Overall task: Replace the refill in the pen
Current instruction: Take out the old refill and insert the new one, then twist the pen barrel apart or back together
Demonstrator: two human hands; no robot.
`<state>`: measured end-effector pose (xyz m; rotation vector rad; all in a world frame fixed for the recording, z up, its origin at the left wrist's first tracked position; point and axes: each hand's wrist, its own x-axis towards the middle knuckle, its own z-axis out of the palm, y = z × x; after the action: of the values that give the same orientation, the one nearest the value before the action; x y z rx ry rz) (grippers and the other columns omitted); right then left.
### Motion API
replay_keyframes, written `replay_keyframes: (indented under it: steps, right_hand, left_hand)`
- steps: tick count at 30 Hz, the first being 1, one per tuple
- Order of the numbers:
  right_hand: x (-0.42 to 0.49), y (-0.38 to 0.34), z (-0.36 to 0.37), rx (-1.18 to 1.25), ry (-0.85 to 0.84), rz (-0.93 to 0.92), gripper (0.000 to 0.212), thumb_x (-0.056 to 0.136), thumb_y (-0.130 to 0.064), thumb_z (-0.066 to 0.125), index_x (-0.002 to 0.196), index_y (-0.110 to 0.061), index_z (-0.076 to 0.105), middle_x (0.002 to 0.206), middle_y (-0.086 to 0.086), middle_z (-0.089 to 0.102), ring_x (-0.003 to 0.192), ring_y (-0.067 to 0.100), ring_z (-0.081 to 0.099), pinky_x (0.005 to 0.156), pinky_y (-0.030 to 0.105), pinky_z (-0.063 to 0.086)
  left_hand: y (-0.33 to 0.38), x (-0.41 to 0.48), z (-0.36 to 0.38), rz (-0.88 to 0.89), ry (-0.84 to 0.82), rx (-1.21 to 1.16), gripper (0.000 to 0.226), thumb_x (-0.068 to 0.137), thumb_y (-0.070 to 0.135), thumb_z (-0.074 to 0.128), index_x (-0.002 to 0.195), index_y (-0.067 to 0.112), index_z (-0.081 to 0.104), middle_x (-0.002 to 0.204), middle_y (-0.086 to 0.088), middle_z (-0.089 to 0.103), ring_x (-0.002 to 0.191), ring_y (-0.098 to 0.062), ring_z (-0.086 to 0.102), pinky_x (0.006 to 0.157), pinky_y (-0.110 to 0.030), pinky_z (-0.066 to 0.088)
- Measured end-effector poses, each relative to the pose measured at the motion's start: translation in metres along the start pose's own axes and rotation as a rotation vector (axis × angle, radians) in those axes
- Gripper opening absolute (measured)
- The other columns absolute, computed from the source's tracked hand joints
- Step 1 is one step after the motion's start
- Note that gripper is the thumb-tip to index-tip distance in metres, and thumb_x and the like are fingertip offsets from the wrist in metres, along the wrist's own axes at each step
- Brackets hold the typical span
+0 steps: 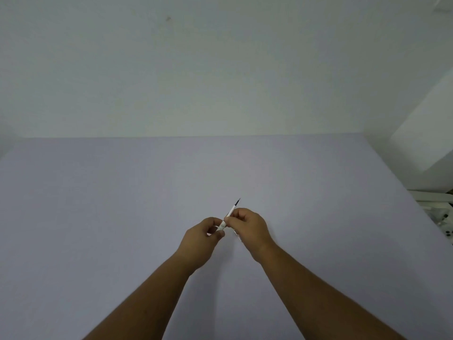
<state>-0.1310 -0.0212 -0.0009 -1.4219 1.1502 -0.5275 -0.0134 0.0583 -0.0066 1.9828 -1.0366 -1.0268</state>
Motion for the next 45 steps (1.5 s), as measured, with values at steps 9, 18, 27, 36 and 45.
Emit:
replay_keyframes:
  steps: [9,18,27,36,45]
  right_hand:
    - [0.008,-0.011,-0.017,0.090,0.082,-0.052,0.020,0.083,-0.028,0.063,0.063,-0.026,0.063,0.062,-0.009,0.059,0.054,0.007,0.046,0.056,0.025,0.041]
    - [0.024,-0.008,-0.032,0.058,0.086,-0.042,0.014,0.082,-0.039,0.064,0.076,-0.027,0.068,0.069,-0.012,0.065,0.061,0.004,0.054,0.064,0.022,0.044]
    - [0.035,0.047,-0.034,-1.020,0.003,-0.026,0.027,0.092,-0.022,0.042,0.096,-0.009,0.065,0.100,0.013,0.065,0.092,0.028,0.061,0.073,0.033,0.048]
    - [0.040,0.061,-0.024,-1.091,0.039,-0.011,0.021,0.088,-0.020,0.047,0.093,-0.008,0.062,0.101,0.012,0.064,0.091,0.029,0.062,0.065,0.029,0.039]
    - [0.030,0.005,-0.025,-0.123,0.183,0.046,0.011,0.082,-0.023,0.060,0.088,-0.017,0.067,0.075,-0.006,0.063,0.065,0.012,0.056,0.057,0.021,0.041]
  left_hand:
    - [0.009,0.003,0.005,0.015,0.006,-0.005,0.010,0.091,0.029,0.056,0.096,0.038,0.058,0.093,0.004,0.060,0.086,-0.019,0.059,0.064,-0.022,0.045]
    - [0.013,0.007,0.005,0.002,-0.052,-0.085,0.020,0.092,0.025,0.054,0.105,0.040,0.052,0.084,0.004,0.060,0.077,-0.017,0.058,0.065,-0.027,0.050]
    - [-0.003,0.008,-0.003,-0.057,-0.061,-0.106,0.020,0.091,0.024,0.054,0.103,0.041,0.054,0.089,0.001,0.061,0.077,-0.015,0.059,0.066,-0.027,0.050]
    - [-0.006,0.007,-0.008,-0.081,-0.066,-0.086,0.020,0.092,0.024,0.055,0.106,0.039,0.054,0.095,-0.004,0.063,0.080,-0.019,0.059,0.063,-0.026,0.050]
    - [0.001,0.002,-0.007,-0.061,-0.079,-0.047,0.020,0.092,0.025,0.053,0.103,0.042,0.053,0.099,-0.007,0.063,0.078,-0.021,0.057,0.063,-0.027,0.049]
